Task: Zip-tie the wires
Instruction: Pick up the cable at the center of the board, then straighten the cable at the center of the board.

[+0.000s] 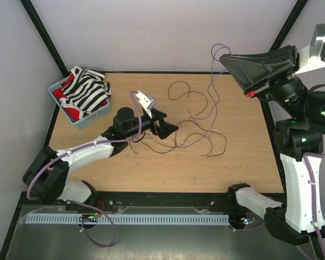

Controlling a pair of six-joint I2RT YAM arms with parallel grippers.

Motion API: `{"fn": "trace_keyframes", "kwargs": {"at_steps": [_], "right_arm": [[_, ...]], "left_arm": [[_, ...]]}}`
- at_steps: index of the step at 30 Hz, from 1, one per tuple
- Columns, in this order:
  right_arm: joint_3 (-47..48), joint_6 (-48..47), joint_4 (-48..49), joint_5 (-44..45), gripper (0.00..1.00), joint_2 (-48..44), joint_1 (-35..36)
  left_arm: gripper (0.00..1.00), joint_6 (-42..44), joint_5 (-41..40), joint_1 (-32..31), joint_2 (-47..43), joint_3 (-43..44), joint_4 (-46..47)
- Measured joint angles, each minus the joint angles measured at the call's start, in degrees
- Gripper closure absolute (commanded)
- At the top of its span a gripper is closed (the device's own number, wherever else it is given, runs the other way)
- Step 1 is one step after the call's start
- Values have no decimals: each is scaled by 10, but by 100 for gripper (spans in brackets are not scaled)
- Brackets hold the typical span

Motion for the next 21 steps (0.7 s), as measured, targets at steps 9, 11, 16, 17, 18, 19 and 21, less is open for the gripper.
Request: {"fn": "trace_keyframes", "kwargs": {"at_steps": [9, 11, 16, 17, 18, 19, 21], "right_arm": [[-21, -3, 5, 0, 100, -5, 0], [-23, -5, 3, 0, 100, -4, 0], [-24, -7, 0, 0, 100, -4, 0], [-24, -7, 0, 0, 100, -5, 0], [-24, -7, 1, 1, 100, -5, 0], [-24, -7, 0, 0, 100, -5, 0], [-24, -7, 0, 1, 100, -5, 0]], "left_arm": [[1, -38, 67, -42, 86, 31, 143], [1, -43, 80, -50, 94, 31, 156], [1, -49, 97, -56, 95, 30, 176], [1, -49, 100, -56, 95, 30, 178], [1, -49, 102, -56, 95, 30, 180], [1, -49, 106, -55, 95, 30, 181], [1, -48, 113, -55, 93, 28, 182]]}}
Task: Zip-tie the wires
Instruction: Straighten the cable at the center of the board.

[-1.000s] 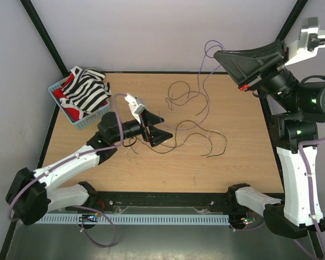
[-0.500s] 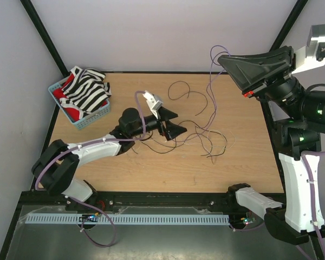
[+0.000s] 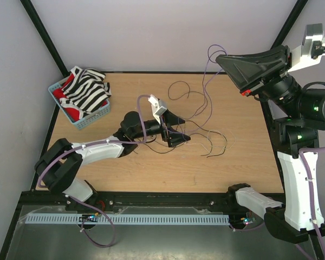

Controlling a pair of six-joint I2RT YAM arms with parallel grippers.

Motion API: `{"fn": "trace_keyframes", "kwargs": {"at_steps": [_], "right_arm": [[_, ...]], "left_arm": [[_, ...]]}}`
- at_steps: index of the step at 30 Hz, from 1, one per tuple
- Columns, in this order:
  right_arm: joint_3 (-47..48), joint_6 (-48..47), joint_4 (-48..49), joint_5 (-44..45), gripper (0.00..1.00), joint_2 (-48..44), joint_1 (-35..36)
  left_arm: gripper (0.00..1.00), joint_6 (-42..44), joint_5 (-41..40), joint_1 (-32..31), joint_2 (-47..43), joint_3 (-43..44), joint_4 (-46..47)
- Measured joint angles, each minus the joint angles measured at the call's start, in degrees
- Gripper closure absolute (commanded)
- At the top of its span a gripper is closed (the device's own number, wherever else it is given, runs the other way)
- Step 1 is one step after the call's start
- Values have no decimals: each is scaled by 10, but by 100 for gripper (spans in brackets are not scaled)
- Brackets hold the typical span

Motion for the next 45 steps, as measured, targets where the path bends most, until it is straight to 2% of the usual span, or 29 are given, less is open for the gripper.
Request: {"fn": "trace_keyframes", "kwargs": {"at_steps": [10, 30, 39, 41, 44, 45], "right_arm": [[0, -2, 0, 1, 100, 0, 0], [-23, -2, -2, 3, 100, 6, 0], [-31, 5, 5, 3, 100, 6, 0], [-36, 8, 8, 3, 100, 6, 0], [-43, 9, 11, 3, 100, 6, 0], [-45, 9, 11, 4, 100, 5, 0]], "left_arm": [[1, 0, 37, 0, -10, -14, 7], [1, 15, 40, 20, -16, -38, 8], [2, 35, 13, 4, 26, 5, 8], [18, 37, 8, -2, 42, 20, 8], [58, 32, 10, -8, 69, 49, 7], [68, 30, 14, -10, 77, 58, 8]]}}
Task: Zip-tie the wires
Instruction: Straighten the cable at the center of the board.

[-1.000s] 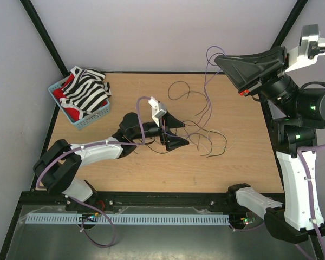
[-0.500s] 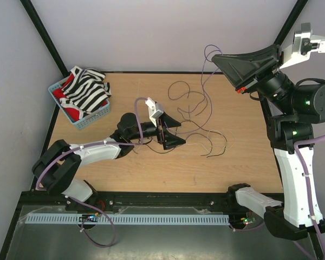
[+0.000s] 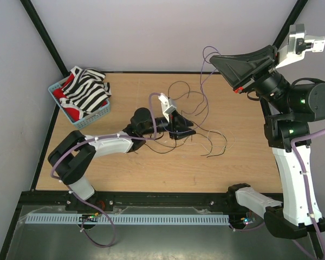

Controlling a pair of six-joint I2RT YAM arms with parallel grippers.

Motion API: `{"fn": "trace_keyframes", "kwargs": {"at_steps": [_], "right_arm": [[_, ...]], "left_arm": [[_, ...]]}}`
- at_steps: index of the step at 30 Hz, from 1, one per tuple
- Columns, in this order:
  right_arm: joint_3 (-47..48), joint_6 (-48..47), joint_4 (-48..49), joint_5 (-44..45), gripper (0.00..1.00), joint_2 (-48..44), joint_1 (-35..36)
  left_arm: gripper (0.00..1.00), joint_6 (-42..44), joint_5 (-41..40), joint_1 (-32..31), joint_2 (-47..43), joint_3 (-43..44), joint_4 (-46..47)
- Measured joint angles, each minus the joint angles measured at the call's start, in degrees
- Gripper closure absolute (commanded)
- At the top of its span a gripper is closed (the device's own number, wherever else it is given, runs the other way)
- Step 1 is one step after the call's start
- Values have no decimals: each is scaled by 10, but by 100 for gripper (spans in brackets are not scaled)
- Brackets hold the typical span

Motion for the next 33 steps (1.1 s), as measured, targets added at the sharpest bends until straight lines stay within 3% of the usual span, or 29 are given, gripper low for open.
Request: {"fn": "trace_keyframes", "kwargs": {"at_steps": [6, 11, 15, 20, 24, 29, 33], "right_arm": [[-2, -1, 0, 3, 100, -2, 0], [-5, -22, -17, 19, 100, -9, 0], [-6, -73, -77, 38, 100, -11, 0], [-49, -177, -185, 50, 100, -7, 0], [-103, -258, -270, 93, 100, 15, 0], [-141, -356, -381, 240, 100, 40, 0], [-141, -416, -426, 410, 100, 44, 0]], "left_arm": [[100, -7, 4, 0, 7, 4, 1], [100, -8, 1, 23, -25, -54, 2], [100, -18, -2, 82, -84, -112, -18], [100, 9, -14, 172, -224, -109, -199], [100, 82, -26, 206, -308, -31, -398], [100, 165, -35, 222, -309, 98, -638], [100, 193, -37, 224, -301, 134, -745]]}}
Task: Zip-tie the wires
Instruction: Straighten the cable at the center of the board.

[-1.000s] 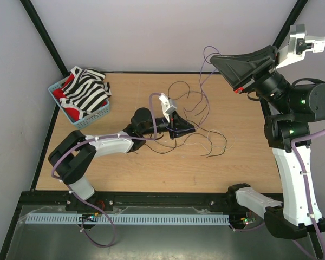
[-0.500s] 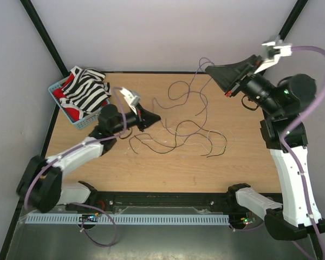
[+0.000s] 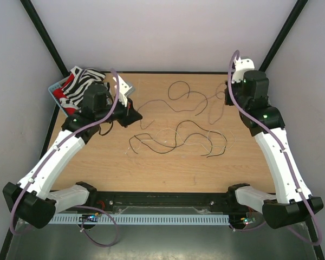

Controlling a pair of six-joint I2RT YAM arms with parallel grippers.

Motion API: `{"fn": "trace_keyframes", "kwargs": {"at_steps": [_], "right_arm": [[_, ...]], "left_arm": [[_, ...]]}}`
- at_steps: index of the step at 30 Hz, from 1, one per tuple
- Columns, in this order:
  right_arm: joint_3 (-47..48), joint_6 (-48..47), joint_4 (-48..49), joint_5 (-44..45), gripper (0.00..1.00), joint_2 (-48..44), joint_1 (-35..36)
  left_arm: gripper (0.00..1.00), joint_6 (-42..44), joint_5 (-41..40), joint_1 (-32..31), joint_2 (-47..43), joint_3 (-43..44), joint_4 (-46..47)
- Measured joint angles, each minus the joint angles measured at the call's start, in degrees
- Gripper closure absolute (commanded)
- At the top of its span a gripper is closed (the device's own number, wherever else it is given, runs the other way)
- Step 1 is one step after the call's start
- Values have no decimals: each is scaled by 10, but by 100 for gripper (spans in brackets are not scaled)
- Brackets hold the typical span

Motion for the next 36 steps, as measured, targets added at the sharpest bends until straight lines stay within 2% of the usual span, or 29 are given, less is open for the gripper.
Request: {"fn": "trace_keyframes", "kwargs": {"at_steps": [7, 10, 13, 20, 25, 36], "right_arm": [[-32, -79, -13, 287, 100, 30, 0], [-56, -104, -15, 377, 100, 61, 0], [-76, -119, -17, 425, 100, 88, 0], [-110, -126, -15, 452, 100, 119, 0], [-129, -118, -12, 445, 100, 162, 0], [-163, -101, 12, 417, 100, 253, 0]], "left_arm": [[100, 21, -12, 0, 39, 44, -125], [100, 31, -21, 0, 63, 73, -170], [100, 42, -39, 0, 93, 94, -223], [100, 66, -96, 9, 207, 121, -323], [100, 83, -159, 9, 258, 141, -375], [100, 100, -218, 8, 353, 198, -404]]}}
